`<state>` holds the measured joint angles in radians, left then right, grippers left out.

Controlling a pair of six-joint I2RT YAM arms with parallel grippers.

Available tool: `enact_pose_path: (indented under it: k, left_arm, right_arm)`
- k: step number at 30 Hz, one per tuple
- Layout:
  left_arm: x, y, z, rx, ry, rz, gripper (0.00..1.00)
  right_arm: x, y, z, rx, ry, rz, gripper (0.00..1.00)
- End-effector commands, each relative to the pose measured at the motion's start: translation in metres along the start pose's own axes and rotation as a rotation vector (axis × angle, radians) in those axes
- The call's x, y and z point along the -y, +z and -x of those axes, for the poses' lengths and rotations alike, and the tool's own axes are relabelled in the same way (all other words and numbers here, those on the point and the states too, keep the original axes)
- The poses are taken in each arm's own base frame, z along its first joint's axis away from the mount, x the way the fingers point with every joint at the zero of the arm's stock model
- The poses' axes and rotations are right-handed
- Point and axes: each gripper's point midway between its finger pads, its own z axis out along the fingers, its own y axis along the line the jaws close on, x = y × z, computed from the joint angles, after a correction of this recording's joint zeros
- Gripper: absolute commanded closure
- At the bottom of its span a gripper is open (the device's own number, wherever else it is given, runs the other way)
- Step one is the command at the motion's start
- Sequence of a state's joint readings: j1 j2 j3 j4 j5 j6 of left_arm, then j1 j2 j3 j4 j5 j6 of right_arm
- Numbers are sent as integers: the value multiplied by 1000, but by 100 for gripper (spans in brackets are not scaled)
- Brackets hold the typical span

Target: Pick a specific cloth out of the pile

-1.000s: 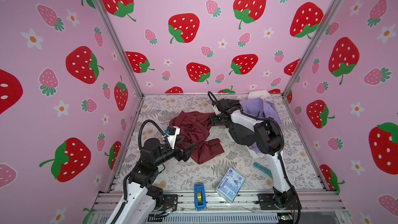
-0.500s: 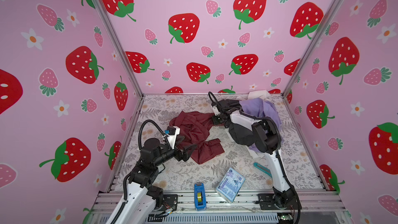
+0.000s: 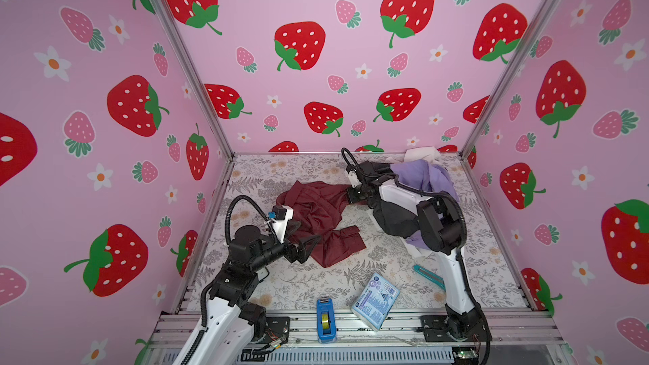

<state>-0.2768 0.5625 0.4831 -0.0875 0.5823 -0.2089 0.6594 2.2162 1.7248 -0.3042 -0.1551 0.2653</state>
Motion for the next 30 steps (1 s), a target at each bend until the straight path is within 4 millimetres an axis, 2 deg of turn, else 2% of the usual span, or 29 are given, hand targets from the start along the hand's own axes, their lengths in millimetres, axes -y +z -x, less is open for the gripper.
enact_pose_path:
  k: [1, 12, 18, 22, 30]
  left_arm:
    - [3, -2, 3, 10, 19, -3, 1]
    - [6, -4, 4, 21, 28, -10, 1]
    - [7, -4, 5, 24, 32, -10, 1]
    - [7, -5, 5, 24, 33, -11, 1]
    - [7, -4, 5, 24, 33, -9, 1]
  right_arm:
    - [-33, -41, 42, 136, -47, 70, 100]
    - [-67, -103, 95, 326, -126, 111, 100]
    - [-66, -144, 127, 449, -161, 46, 100]
    - [-64, -179, 148, 549, -178, 0, 100]
    - [-73, -243, 176, 725, -221, -35, 100]
